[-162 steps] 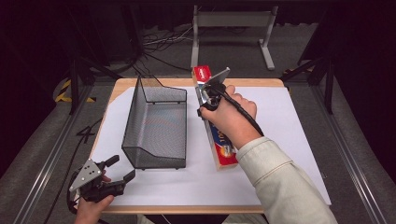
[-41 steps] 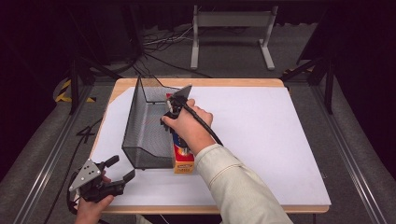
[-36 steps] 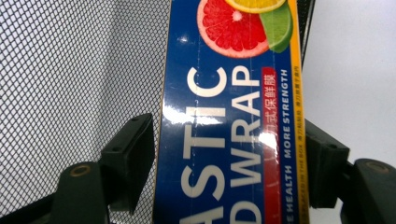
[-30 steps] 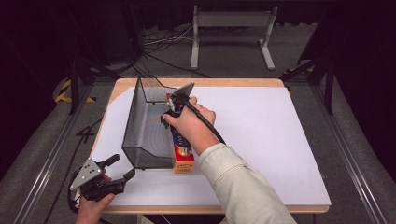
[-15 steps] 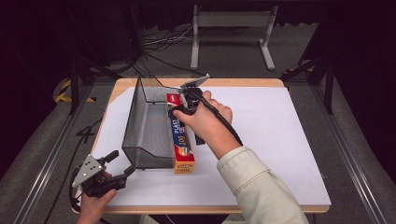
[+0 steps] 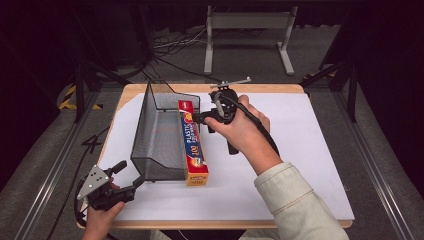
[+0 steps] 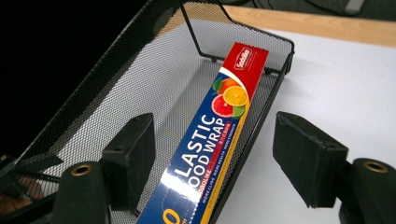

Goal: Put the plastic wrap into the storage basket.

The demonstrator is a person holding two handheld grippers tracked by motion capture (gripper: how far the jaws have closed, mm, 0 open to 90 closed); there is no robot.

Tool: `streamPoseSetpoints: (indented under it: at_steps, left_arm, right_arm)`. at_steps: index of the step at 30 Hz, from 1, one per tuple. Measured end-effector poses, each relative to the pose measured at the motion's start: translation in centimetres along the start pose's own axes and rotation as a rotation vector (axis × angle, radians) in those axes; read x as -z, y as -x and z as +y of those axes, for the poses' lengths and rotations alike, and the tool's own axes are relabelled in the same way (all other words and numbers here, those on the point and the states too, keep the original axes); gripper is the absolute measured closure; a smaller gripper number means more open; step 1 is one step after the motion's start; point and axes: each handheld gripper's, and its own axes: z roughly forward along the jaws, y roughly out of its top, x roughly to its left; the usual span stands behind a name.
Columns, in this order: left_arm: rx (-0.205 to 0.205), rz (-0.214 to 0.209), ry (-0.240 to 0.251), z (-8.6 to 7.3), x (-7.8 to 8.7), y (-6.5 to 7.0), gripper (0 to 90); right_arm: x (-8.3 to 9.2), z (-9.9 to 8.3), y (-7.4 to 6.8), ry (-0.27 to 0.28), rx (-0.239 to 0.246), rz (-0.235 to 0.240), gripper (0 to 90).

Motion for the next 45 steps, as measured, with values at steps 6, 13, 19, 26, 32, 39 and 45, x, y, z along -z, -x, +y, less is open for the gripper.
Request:
streamPoseSetpoints:
  at_steps: [6,13,19,26,32,39,45]
  left_arm:
    - [-0.001,0.003,0.002,0.0,0.0,0.0,20.2]
    - [-0.014,0.008,-0.005,0.0,0.1,0.2,20.2]
    - [-0.017,0.003,-0.010,-0.1,0.0,0.2,20.1]
    - [-0.016,-0.001,-0.019,-0.2,-0.2,0.2,20.0]
    - [-0.016,0.001,-0.020,-0.2,-0.2,0.2,20.0]
    - [-0.009,-0.002,-0.021,-0.3,-0.1,0.2,20.0]
    - [-0.006,-0.006,-0.023,-0.3,-0.1,0.2,20.0]
  right_arm:
    - [0.8,-0.7,0.7,0.076,0.094,0.051,29.9]
    - [1.6,-1.6,1.4,0.122,0.153,0.072,29.9]
    - [3.3,-2.2,2.7,0.170,0.152,0.070,30.0]
    - [5.3,-3.5,5.1,0.194,0.129,0.054,29.4]
    - [6.5,-4.4,6.9,0.195,0.118,0.035,28.8]
    - [9.0,-6.2,9.3,0.199,0.120,0.019,28.4]
    - [10.6,-7.8,11.5,0.225,0.106,-0.007,27.9]
